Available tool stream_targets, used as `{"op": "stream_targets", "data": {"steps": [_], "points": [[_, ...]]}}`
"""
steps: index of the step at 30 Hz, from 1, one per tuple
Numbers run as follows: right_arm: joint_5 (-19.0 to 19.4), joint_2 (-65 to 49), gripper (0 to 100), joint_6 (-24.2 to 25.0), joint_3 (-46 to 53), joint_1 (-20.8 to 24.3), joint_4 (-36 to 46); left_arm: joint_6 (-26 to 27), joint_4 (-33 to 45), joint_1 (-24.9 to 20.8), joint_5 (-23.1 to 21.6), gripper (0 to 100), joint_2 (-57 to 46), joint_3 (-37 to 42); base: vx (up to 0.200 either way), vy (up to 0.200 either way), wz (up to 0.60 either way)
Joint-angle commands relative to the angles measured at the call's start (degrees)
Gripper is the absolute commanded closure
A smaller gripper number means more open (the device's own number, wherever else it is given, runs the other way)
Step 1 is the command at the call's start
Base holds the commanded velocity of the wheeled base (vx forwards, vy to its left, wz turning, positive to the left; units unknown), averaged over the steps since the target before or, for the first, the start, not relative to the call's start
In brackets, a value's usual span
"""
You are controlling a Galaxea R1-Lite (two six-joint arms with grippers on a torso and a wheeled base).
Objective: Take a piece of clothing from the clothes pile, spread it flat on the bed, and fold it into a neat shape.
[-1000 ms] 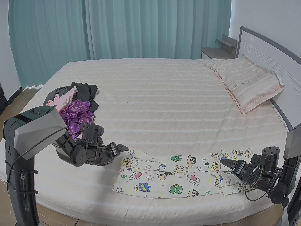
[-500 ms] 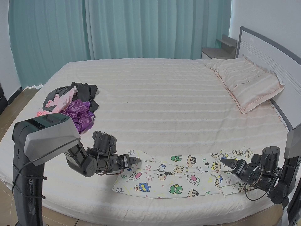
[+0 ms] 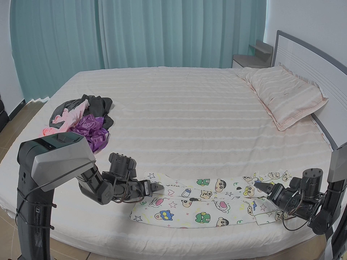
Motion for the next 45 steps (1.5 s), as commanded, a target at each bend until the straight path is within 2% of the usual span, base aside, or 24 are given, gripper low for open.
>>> {"op": "stream_targets", "data": {"steps": [1, 3, 4, 16, 31, 42, 45], "points": [[0.0, 0.0, 0, 0.0, 1.0, 0.0, 0.0, 0.4, 0.2, -0.1, -0.2, 0, 0.4, -0.1, 0.000, 0.000, 0.00], [0.0, 0.0, 0, 0.0, 1.0, 0.0, 0.0, 0.6, 0.8, -0.3, -0.3, 0, 0.5, -0.4, 0.000, 0.000, 0.00], [0.0, 0.0, 0, 0.0, 1.0, 0.0, 0.0, 0.7, 2.5, -0.3, -0.2, 100, 0.5, -1.0, 0.000, 0.000, 0.00], [0.0, 0.0, 0, 0.0, 1.0, 0.0, -0.1, 0.7, 3.6, 0.0, -0.3, 100, 0.1, -1.4, 0.000, 0.000, 0.00], [-0.1, 0.0, 0, 0.0, 0.9, -0.2, 0.0, 0.6, 5.0, 3.7, -0.6, 100, -5.9, 1.9, 0.000, 0.000, 0.00], [-0.1, 0.0, 0, 0.1, 1.0, -0.3, -0.6, 0.6, 6.5, 11.5, -3.6, 100, -11.8, 6.9, 0.000, 0.000, 0.00], [-0.1, 0.0, 0, 0.2, 1.0, -0.3, -1.0, 0.7, 7.1, 16.1, -5.5, 100, -15.1, 8.4, 0.000, 0.000, 0.00]]}}
